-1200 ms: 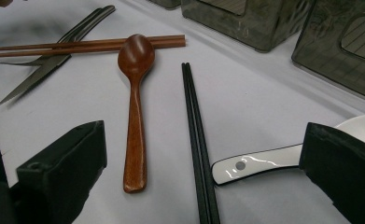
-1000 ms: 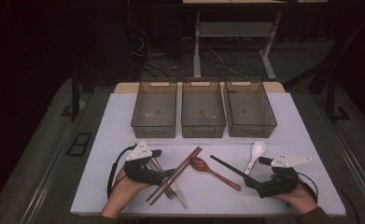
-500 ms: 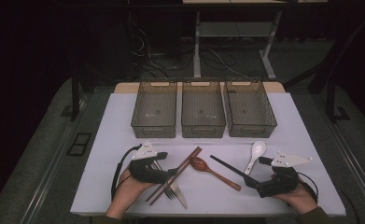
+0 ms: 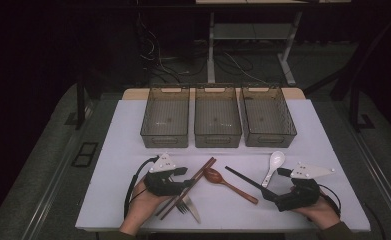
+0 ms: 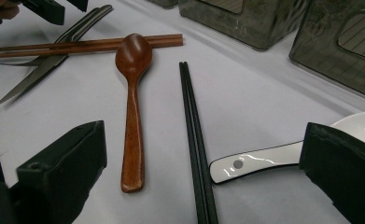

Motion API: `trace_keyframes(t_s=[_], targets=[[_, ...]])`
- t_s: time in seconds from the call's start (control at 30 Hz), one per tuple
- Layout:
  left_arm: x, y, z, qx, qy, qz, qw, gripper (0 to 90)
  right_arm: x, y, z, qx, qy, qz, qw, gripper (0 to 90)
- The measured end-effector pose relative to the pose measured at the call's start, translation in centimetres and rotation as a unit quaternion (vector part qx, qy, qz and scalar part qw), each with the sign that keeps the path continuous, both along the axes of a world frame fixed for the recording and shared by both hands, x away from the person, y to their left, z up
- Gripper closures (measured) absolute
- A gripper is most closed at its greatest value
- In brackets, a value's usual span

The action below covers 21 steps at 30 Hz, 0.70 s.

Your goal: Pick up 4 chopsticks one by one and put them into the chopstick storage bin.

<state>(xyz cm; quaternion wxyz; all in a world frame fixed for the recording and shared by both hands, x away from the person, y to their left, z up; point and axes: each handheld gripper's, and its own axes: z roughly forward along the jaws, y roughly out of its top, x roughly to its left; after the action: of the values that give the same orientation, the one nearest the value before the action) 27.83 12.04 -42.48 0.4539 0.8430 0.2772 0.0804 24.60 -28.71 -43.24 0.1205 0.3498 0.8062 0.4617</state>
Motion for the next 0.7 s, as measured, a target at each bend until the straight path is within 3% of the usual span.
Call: trace_keyframes(t_s=[0.3, 0.7], targets=[[0.5, -0.6, -0.9, 0.043, 0.011, 0.004, 0.999, 60.2, 0.1, 0.0, -0.1, -0.002, 0.001, 0.001, 1.0, 0.7], [1.1, -1.1, -1.6, 0.062, 0.024, 0.012, 0.9977, 70.0, 0.0, 0.1, -0.1, -0.004, 0.002, 0.002, 1.0, 0.7]])
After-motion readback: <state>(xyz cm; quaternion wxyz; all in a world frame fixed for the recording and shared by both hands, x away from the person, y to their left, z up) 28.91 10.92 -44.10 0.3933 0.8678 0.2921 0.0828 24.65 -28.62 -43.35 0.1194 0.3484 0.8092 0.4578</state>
